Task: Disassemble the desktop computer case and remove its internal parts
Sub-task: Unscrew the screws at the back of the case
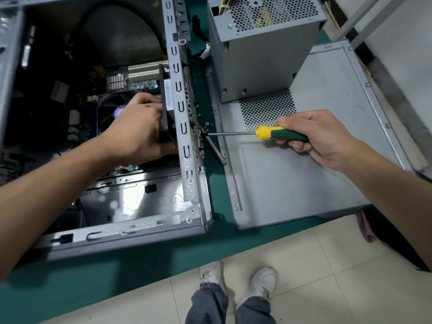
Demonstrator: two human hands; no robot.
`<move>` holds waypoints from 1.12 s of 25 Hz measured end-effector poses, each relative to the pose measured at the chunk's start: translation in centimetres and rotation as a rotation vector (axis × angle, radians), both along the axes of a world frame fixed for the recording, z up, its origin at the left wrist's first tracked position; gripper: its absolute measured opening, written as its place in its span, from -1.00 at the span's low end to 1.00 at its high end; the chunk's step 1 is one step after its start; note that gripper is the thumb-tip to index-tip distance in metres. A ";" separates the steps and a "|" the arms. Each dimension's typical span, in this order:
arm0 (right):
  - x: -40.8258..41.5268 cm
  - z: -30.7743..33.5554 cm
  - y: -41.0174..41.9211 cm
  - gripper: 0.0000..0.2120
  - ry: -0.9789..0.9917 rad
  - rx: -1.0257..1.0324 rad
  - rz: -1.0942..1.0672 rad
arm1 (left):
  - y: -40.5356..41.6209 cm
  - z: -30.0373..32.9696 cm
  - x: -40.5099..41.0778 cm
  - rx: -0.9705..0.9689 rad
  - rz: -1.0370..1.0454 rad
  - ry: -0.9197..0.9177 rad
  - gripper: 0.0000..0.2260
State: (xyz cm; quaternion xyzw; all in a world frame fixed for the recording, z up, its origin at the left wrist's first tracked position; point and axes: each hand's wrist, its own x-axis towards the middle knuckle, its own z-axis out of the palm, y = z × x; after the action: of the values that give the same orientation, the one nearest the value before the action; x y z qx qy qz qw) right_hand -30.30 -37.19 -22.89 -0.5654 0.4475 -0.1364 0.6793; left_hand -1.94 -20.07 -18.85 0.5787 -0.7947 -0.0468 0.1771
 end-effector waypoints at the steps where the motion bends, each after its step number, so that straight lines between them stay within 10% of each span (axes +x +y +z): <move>1: 0.0 0.0 0.0 -0.78 0.004 -0.007 0.009 | 0.0 0.0 0.0 -0.001 0.000 0.001 -0.84; 28: -0.2 0.3 -0.4 -0.78 -0.056 0.054 0.039 | 0.1 0.5 -0.3 0.022 0.017 0.003 -0.95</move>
State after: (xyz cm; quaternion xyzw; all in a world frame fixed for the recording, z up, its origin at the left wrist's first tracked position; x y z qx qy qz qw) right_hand -30.46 -37.61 -22.63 -0.5513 0.4206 -0.1267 0.7093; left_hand -2.23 -19.93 -18.37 0.5874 -0.7888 -0.0551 0.1724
